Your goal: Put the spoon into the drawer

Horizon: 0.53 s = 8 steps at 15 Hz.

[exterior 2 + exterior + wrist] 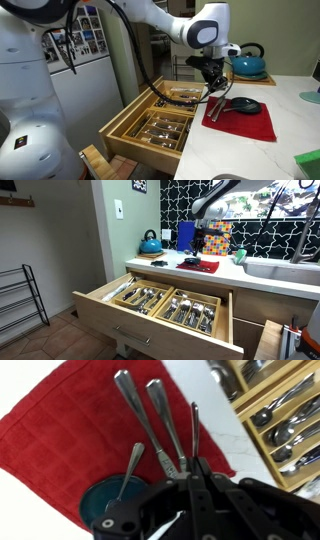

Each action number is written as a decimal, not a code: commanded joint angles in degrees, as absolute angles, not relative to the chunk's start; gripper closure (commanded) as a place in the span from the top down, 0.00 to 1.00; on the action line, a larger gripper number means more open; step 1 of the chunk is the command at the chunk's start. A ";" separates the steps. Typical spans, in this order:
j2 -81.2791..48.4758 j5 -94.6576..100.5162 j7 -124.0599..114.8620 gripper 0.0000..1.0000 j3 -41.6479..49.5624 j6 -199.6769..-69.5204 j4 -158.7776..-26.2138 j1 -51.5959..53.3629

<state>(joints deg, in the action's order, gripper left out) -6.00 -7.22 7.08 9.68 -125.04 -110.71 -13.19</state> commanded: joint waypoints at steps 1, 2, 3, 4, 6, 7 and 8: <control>3.96 -11.88 0.45 0.01 8.64 -120.24 -119.01 -11.02; 5.70 -13.32 -1.96 0.01 8.30 -119.92 -120.41 -10.37; 7.09 -15.06 -4.09 0.01 7.85 -120.12 -121.84 -9.60; 8.40 -17.02 -5.71 0.01 7.41 -120.99 -123.19 -8.87; 9.93 -21.67 -8.51 0.01 6.21 -123.72 -125.91 -7.12; 10.34 -23.61 -9.71 0.01 5.64 -125.38 -127.10 -6.35; 10.30 -25.20 -10.76 0.01 5.00 -127.05 -128.05 -5.60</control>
<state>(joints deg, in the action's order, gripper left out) 8.00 -20.29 -7.39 6.08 -122.15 -122.97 -7.61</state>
